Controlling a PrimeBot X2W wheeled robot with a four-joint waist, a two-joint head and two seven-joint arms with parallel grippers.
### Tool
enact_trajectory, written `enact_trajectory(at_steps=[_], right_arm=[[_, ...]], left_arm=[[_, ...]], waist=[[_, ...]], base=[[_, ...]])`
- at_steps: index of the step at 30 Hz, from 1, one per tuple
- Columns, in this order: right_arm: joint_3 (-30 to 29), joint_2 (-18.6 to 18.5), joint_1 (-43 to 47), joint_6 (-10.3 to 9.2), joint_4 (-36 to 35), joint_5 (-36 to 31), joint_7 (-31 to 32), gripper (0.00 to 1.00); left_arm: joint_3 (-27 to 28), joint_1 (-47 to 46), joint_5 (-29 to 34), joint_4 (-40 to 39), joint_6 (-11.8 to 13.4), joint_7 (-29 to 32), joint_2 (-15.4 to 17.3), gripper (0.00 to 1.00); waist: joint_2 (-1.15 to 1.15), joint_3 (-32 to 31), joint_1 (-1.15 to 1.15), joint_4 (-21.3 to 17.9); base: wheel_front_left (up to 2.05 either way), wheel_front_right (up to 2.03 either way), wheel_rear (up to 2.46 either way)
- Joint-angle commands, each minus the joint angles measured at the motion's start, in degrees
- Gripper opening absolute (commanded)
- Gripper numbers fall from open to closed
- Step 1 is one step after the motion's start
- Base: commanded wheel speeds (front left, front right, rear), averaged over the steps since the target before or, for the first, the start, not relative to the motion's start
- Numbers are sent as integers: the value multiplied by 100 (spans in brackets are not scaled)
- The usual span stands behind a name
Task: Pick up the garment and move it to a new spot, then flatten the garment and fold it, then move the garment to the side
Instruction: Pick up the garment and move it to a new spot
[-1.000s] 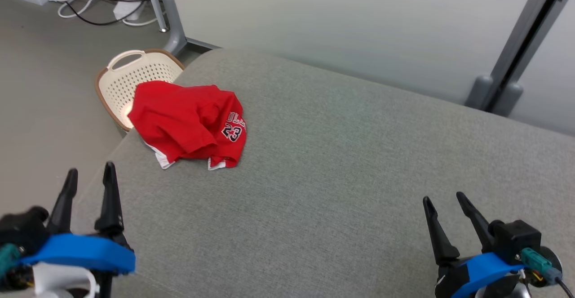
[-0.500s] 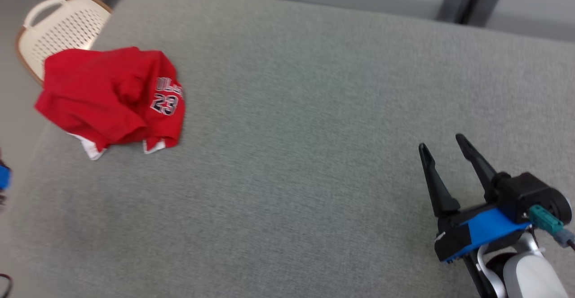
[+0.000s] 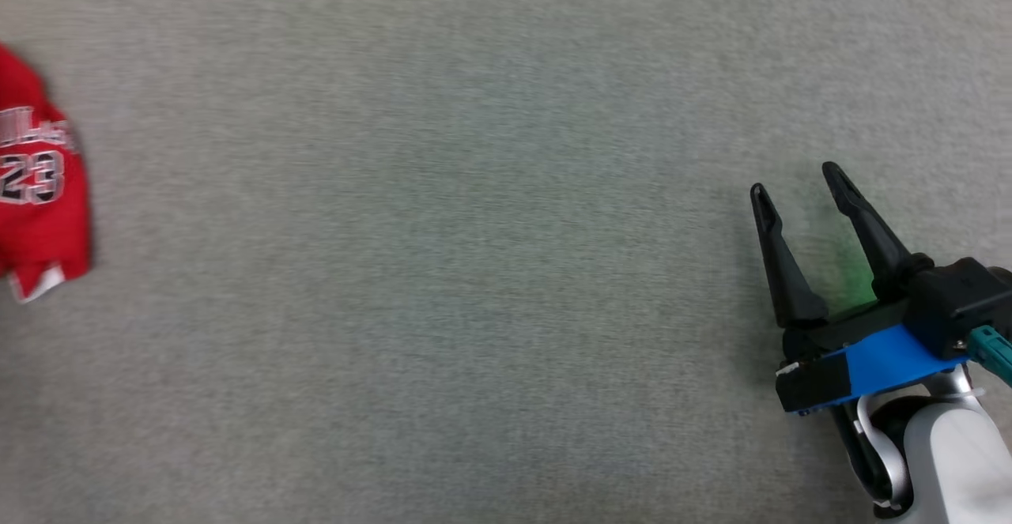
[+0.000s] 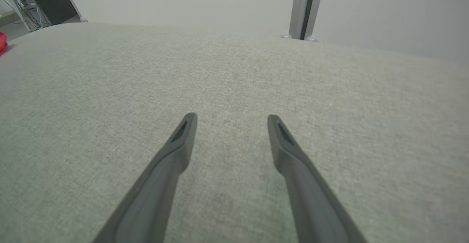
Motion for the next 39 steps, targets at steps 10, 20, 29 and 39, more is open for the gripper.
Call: enact_trajectory(at_steps=[10,20,29,39], right_arm=[[-61,133,-55,1,149,65,-249,100],[51,234,186,1,609,203,-384,100],[75,377,589,1,945,334,-485,100],[29,453,1042,1,987,397,-417,100]], left_arm=[[-52,46,-372,477,-68,783,14,0],[-76,-73,-21,-126,-469,157,406,0],[-619,-329,280,-1515,-542,513,603,0],[-1864,-735,408,-3026,-595,1110,48,0]], waist=[[0,146,-2,-602],[0,-1021,-2,-518],[0,-2303,-2,-717],[0,-2955,-2,-1169]], base=[[0,0,0],[0,0,0],[0,0,0],[0,0,0]])
